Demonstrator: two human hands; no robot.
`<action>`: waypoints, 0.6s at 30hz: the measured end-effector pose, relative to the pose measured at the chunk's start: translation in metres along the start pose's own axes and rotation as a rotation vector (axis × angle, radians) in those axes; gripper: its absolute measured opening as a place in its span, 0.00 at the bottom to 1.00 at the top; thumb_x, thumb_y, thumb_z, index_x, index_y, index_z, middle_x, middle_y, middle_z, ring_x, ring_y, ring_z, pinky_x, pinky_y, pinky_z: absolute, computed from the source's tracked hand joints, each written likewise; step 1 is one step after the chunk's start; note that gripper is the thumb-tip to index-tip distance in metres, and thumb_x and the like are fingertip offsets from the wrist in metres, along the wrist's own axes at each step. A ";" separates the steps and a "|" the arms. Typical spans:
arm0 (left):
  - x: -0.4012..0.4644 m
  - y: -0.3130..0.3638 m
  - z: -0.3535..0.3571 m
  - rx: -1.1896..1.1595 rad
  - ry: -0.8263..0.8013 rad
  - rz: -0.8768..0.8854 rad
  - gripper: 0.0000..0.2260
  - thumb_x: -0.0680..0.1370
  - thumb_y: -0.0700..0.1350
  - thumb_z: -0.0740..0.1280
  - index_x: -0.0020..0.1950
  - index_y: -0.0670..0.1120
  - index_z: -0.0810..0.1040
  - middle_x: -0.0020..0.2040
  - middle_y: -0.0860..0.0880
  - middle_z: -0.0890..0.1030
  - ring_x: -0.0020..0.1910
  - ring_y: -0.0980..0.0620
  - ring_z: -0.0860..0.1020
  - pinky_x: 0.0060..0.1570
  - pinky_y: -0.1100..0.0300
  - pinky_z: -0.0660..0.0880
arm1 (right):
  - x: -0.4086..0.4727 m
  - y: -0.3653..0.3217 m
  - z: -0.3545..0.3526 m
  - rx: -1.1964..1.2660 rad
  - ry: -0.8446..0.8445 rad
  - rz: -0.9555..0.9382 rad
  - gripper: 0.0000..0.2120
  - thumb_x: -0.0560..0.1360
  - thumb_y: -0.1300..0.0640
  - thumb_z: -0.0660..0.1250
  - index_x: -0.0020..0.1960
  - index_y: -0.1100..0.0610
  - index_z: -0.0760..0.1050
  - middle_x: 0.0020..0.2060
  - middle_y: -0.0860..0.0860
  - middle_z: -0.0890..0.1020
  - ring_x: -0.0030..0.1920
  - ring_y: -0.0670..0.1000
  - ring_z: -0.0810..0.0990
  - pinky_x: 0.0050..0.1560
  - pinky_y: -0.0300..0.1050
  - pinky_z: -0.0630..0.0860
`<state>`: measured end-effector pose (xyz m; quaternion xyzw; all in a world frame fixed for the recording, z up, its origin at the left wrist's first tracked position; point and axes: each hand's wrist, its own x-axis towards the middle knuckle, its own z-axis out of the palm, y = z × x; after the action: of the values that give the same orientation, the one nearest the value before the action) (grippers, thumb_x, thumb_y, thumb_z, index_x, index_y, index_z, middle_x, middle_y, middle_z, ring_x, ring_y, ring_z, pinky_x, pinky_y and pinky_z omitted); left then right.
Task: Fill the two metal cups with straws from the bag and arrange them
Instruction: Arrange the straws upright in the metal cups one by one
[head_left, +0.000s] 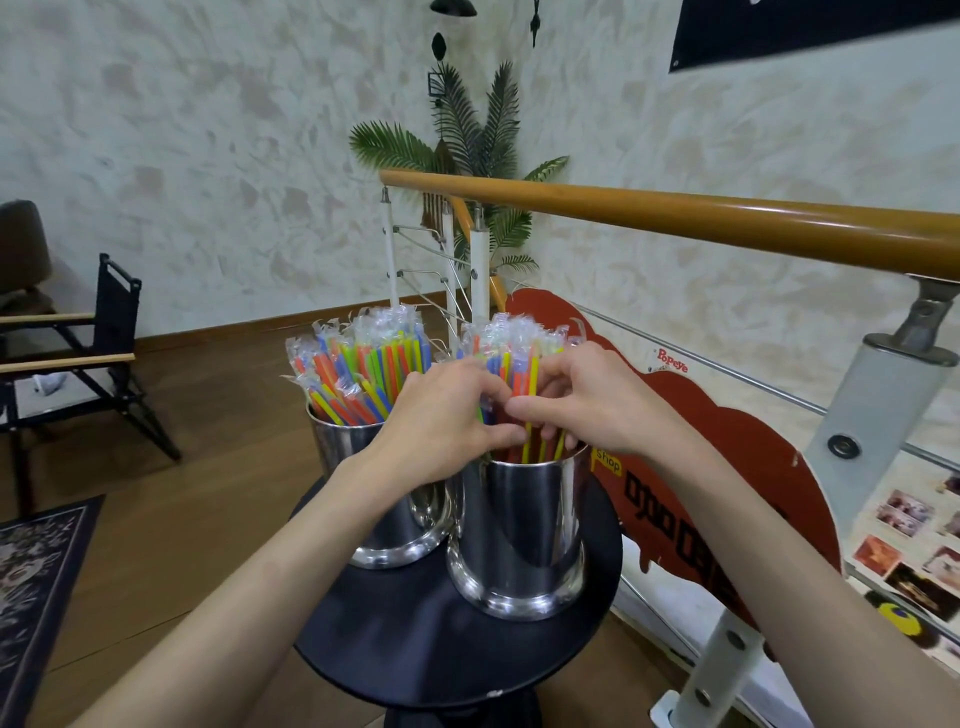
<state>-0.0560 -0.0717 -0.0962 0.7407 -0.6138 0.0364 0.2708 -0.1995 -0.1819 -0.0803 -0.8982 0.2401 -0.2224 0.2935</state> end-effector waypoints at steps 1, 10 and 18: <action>0.000 0.001 -0.002 -0.028 -0.018 -0.003 0.14 0.72 0.60 0.75 0.53 0.54 0.84 0.46 0.55 0.77 0.49 0.51 0.76 0.56 0.44 0.73 | 0.000 -0.001 -0.001 -0.006 0.016 -0.002 0.07 0.76 0.53 0.74 0.45 0.57 0.84 0.31 0.51 0.85 0.28 0.46 0.82 0.30 0.37 0.76; -0.001 0.000 -0.001 -0.047 -0.062 0.041 0.16 0.75 0.65 0.68 0.41 0.53 0.82 0.47 0.52 0.77 0.48 0.50 0.76 0.58 0.43 0.72 | -0.001 -0.015 -0.014 0.230 0.211 -0.150 0.07 0.77 0.56 0.74 0.45 0.59 0.80 0.31 0.54 0.83 0.31 0.51 0.84 0.36 0.49 0.83; 0.008 -0.005 -0.009 -0.108 0.008 0.049 0.16 0.81 0.59 0.62 0.47 0.49 0.81 0.49 0.49 0.77 0.50 0.50 0.75 0.56 0.42 0.73 | -0.008 -0.011 -0.014 0.038 0.170 -0.412 0.04 0.82 0.60 0.65 0.54 0.53 0.73 0.49 0.44 0.81 0.51 0.43 0.81 0.48 0.37 0.77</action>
<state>-0.0472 -0.0742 -0.0867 0.7095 -0.6319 0.0129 0.3117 -0.2098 -0.1757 -0.0651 -0.9007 0.0710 -0.3570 0.2372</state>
